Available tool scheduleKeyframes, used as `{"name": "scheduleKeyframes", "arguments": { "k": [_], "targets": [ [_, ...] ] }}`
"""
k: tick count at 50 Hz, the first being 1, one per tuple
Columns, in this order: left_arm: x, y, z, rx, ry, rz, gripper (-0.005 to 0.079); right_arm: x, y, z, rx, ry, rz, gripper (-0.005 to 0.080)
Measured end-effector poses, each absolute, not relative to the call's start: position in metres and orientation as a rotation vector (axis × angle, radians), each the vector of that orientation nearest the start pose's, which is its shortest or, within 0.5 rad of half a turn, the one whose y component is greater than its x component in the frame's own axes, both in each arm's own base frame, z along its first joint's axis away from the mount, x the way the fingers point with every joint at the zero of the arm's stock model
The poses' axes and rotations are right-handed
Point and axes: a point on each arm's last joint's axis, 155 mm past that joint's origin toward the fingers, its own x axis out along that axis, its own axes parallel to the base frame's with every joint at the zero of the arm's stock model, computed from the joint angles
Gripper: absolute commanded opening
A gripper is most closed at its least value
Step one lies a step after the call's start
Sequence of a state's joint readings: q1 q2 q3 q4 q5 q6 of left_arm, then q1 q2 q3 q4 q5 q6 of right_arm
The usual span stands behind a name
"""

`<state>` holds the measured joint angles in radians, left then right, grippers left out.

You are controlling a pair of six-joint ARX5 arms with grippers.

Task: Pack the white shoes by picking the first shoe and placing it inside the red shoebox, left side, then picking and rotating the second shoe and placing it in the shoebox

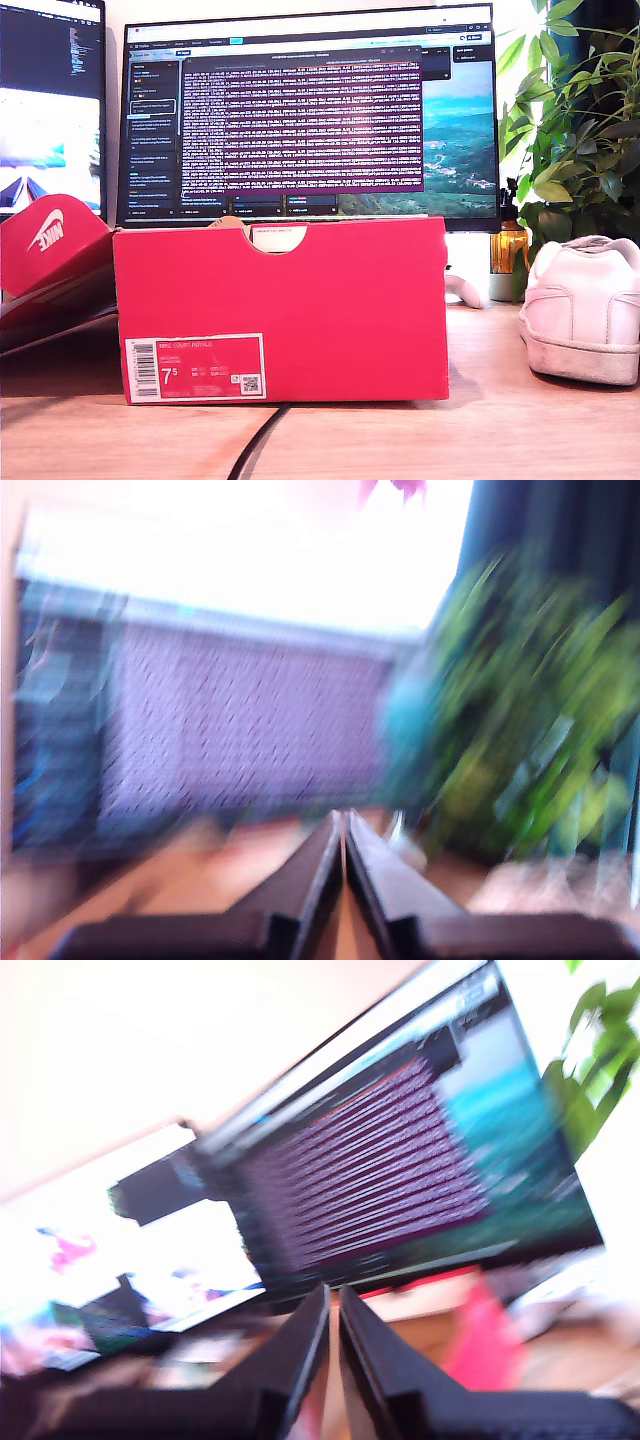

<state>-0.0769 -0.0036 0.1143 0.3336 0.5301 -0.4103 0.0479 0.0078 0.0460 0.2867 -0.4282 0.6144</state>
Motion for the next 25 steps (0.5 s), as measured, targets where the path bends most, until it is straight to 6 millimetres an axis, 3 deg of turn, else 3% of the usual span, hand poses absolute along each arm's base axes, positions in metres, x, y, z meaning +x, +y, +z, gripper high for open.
{"name": "scheduleKeyframes", "arguments": {
  "k": [5,10,15,20,21,25],
  "targets": [
    [0.171,-0.12,0.307,-0.274,-0.318,-0.765,-0.0019,0.207,0.092,0.273,0.564,-0.188,0.607,-0.0013],
    [0.16,-0.131,0.309,-0.187,-0.278,-0.817,-0.0019,0.189,0.097,0.307,0.555,-0.233,0.662,-0.0013],
    [0.161,-0.135,0.309,-0.061,-0.223,-0.809,-0.0018,0.179,0.104,0.334,0.535,-0.233,0.706,-0.0013],
    [0.171,-0.136,0.3,0.024,-0.124,-0.796,-0.0019,0.187,0.112,0.343,0.538,-0.161,0.734,-0.0013],
    [0.173,-0.136,0.296,0.107,-0.128,-0.791,-0.0019,0.19,0.114,0.343,0.54,-0.14,0.741,-0.0013],
    [0.183,-0.138,0.274,0.177,-0.034,-0.802,-0.0018,0.207,0.121,0.338,0.558,-0.037,0.757,-0.0013]
  ]
}}
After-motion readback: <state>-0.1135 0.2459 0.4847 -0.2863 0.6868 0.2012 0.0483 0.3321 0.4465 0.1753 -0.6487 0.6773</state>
